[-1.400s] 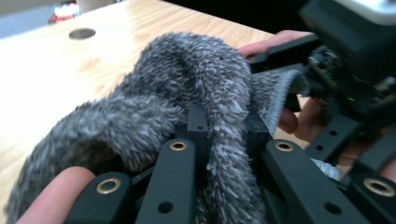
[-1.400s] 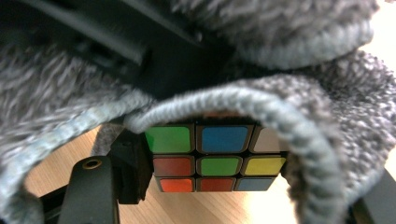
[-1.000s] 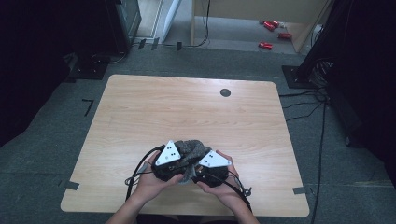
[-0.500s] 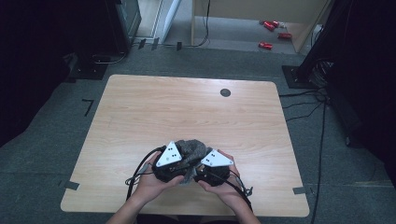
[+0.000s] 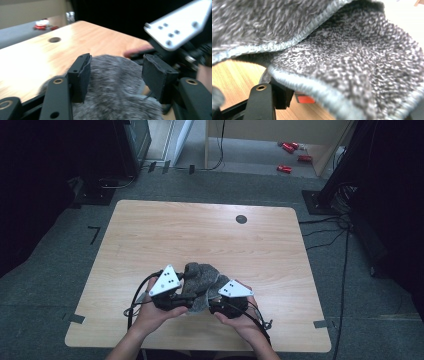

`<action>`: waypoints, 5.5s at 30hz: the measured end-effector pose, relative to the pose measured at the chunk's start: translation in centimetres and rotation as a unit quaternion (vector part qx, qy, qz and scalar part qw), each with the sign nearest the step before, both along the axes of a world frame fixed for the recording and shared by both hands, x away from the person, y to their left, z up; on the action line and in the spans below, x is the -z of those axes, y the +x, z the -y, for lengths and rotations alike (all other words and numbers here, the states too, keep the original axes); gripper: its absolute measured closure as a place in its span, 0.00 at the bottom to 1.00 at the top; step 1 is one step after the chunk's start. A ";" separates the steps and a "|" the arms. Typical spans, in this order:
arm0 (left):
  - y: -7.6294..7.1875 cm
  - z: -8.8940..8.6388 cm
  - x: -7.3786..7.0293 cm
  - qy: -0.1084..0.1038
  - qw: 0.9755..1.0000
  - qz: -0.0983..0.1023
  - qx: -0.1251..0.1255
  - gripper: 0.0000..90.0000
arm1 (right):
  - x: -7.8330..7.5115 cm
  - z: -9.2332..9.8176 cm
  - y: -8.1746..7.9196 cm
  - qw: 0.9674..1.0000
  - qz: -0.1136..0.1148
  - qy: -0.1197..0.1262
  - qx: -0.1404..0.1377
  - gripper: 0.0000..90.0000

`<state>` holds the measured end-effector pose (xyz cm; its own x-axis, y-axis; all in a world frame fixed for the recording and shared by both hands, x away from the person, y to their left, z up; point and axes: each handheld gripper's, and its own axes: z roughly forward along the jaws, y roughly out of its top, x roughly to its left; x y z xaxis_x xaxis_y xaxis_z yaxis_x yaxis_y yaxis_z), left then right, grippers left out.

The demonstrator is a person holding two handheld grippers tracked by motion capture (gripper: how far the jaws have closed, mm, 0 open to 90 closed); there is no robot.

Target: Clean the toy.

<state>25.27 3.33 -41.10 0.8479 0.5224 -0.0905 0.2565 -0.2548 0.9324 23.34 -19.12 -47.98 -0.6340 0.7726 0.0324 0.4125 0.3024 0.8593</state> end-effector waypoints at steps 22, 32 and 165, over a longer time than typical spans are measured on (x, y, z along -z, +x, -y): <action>1.4 0.4 2.7 0.006 0.995 -0.096 -0.009 0.68 | -0.3 -1.0 -0.9 0.999 0.029 -0.016 -0.016 0.39; 1.0 1.7 2.6 0.059 0.995 -0.083 -0.019 0.52 | 0.0 -1.3 -1.1 0.999 0.028 -0.031 -0.017 0.39; 4.4 -3.6 4.7 0.076 0.971 -0.181 0.137 0.47 | -1.8 3.5 -0.7 0.995 0.097 -0.009 0.039 0.39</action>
